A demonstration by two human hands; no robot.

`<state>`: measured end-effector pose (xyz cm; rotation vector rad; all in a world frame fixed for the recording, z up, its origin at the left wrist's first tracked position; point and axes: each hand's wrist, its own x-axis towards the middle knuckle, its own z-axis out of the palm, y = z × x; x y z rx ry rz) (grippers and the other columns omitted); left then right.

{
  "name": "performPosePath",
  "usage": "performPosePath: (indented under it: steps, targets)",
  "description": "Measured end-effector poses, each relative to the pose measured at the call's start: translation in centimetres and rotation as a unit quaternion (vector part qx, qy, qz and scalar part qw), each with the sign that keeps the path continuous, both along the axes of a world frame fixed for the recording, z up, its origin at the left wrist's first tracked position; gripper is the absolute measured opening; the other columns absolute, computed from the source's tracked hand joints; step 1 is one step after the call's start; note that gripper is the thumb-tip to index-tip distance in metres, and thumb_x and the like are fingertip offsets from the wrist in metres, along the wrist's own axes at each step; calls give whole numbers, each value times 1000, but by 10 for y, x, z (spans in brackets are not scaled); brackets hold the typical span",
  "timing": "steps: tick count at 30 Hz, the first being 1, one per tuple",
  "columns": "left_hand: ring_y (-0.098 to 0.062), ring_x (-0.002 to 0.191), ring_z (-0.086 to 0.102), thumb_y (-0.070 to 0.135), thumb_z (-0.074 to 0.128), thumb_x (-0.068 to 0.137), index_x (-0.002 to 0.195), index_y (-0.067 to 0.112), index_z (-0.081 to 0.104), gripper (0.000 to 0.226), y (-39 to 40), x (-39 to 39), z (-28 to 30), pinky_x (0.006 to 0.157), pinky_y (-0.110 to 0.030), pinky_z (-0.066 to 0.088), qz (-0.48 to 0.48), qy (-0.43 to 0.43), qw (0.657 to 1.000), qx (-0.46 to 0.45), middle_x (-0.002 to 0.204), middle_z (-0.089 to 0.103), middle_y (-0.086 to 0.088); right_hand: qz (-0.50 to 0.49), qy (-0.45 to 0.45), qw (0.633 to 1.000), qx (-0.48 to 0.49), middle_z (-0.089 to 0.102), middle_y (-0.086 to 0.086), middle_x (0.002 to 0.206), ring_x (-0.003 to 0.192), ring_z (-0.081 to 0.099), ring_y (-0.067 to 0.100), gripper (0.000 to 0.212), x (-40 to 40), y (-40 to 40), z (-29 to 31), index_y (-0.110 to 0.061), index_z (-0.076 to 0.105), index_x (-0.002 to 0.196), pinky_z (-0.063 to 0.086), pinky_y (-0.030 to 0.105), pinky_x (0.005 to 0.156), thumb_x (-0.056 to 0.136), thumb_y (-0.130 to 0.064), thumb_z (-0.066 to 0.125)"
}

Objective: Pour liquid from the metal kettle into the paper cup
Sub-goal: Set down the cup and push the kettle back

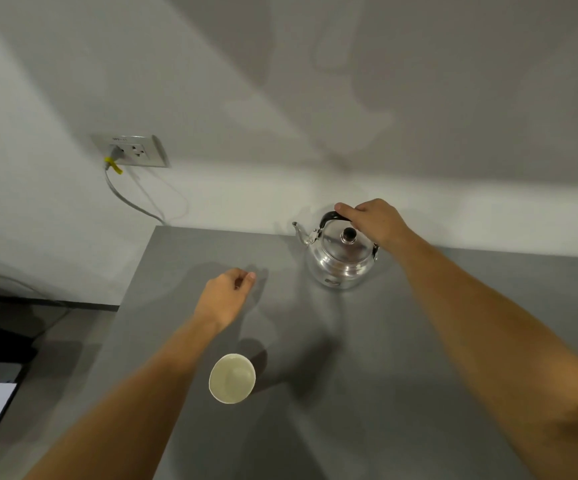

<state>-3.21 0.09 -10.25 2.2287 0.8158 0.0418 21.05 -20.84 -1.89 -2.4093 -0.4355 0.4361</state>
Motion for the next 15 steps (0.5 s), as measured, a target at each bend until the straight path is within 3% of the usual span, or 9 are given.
performPosePath:
  steps: [8, 13, 15]
  targets:
    - [-21, 83, 58, 42, 52, 103, 112, 14, 72, 35, -3, -3, 8, 77, -27, 40, -2, -11, 1000, 5, 82, 65, 0, 15, -6, 1000, -15, 49, 9, 59, 55, 48, 21, 80, 3, 3, -9, 8, 60, 76, 39, 34, 56, 86, -71, 55]
    - [-27, 98, 68, 41, 52, 103, 113, 13, 72, 35, -2, -6, 15, 85, -31, 47, -9, -17, 1000, 3, 100, 77, -6, 28, -27, 999, -32, 46, 2, 51, 51, 47, 18, 69, 1, 6, -13, -9, 49, 57, 36, 32, 50, 91, -69, 50]
    - [-27, 99, 69, 41, 52, 103, 114, 13, 72, 36, -2, -9, 18, 88, -32, 49, -8, -22, 1000, 3, 102, 77, -7, 30, -28, 998, -38, 50, 0, 52, 52, 49, 16, 68, -1, 8, -10, -8, 55, 59, 37, 31, 51, 92, -67, 49]
